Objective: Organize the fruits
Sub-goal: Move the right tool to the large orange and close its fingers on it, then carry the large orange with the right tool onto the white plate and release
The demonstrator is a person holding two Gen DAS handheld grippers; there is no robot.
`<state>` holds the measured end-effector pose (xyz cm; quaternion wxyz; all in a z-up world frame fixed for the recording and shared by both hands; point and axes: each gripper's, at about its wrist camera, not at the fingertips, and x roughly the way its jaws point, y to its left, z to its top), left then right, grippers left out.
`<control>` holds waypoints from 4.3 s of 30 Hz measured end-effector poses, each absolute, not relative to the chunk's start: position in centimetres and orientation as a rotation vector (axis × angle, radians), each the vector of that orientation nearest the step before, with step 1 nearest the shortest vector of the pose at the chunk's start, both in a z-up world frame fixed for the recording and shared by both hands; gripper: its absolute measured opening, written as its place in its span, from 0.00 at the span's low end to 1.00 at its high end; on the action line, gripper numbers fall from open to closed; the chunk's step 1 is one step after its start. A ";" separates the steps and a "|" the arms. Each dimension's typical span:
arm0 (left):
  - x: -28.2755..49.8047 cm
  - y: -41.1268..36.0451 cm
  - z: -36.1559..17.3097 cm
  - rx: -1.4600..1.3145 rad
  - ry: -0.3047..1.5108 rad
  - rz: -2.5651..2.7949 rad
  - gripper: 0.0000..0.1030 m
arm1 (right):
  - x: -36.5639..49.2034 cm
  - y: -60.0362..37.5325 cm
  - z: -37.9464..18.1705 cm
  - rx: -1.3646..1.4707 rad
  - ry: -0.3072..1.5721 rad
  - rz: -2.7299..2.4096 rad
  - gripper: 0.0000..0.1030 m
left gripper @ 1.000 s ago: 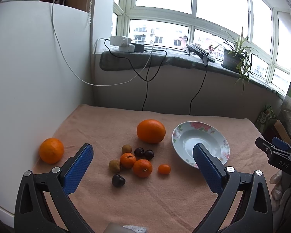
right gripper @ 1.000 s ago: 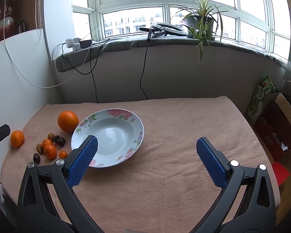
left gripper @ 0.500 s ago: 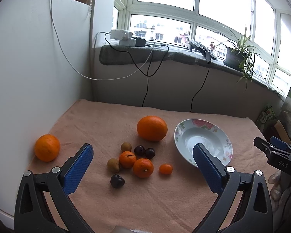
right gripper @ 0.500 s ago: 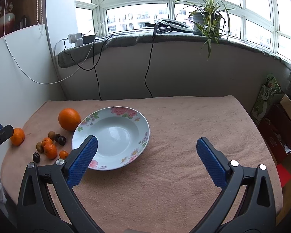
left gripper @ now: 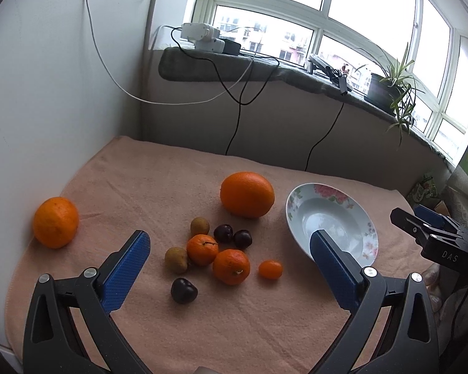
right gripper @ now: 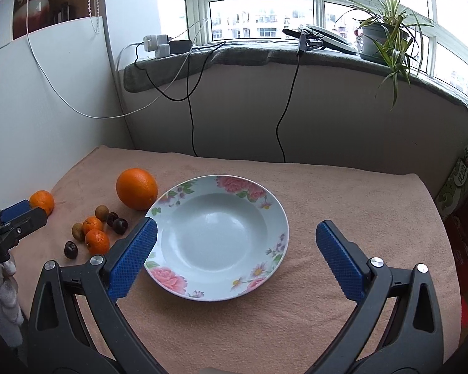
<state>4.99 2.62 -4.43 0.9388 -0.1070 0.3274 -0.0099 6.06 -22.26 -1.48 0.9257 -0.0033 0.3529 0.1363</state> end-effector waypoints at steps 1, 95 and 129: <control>5.2 2.6 -4.6 -0.223 0.673 -0.028 0.99 | 6.5 -21.8 -1.5 -0.012 0.729 0.300 1.00; 9.8 -1.0 -5.6 -0.242 0.713 -0.208 0.53 | 17.2 -10.4 -3.2 -0.077 1.092 0.815 0.68; 7.0 -9.6 -7.3 -0.184 0.799 -0.373 0.52 | 12.5 -19.4 -7.4 0.045 1.144 0.670 0.68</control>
